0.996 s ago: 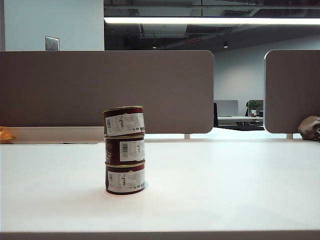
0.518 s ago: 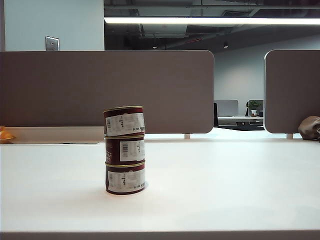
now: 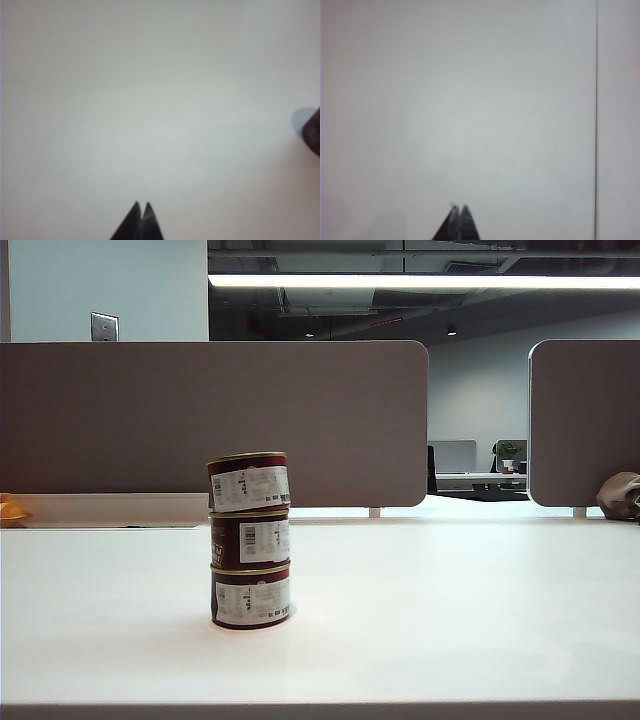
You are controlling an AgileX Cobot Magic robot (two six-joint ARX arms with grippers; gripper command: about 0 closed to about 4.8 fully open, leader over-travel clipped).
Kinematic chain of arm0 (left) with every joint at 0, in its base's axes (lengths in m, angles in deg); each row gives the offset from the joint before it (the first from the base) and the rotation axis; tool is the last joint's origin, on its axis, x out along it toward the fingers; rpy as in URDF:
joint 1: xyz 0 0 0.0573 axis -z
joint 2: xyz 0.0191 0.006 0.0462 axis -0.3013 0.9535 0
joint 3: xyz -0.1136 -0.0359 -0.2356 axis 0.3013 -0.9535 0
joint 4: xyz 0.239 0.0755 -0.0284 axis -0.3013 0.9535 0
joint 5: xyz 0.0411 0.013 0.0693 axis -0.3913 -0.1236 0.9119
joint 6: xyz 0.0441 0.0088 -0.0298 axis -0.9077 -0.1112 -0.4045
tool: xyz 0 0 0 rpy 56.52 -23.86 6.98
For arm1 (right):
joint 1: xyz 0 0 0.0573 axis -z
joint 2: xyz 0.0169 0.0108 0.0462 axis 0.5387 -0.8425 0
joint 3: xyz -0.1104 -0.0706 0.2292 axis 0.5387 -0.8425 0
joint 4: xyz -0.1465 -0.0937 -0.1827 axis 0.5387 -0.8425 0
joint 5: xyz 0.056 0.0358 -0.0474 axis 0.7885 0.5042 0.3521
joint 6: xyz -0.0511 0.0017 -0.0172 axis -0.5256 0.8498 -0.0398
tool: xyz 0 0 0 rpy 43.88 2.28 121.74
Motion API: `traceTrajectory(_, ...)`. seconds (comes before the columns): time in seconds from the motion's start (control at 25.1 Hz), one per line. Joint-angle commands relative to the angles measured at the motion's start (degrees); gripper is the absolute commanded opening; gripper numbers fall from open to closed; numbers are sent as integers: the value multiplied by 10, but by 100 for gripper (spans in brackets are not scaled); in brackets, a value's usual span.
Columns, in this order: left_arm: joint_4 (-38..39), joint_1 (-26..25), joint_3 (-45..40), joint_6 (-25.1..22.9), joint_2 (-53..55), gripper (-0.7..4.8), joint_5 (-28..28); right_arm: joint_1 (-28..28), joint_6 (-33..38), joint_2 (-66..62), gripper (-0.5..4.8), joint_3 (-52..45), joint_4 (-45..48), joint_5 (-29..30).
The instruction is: Pick up the cans one by one and stack them together.
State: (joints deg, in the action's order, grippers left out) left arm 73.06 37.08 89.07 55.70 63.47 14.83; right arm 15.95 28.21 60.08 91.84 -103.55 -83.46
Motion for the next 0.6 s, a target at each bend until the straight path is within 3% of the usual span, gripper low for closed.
traceTrajectory(0.04,-26,0,-6,-1,0,-1,-1,0,3,0,0,-3,6,-1)
traceTrajectory(0.36,-49,0,-14,-1,0,-1,0,1,3,0,0,-3,6,-1)
traceTrajectory(0.6,-129,0,-34,-1,0,-1,0,0,3,0,0,-3,6,-1)
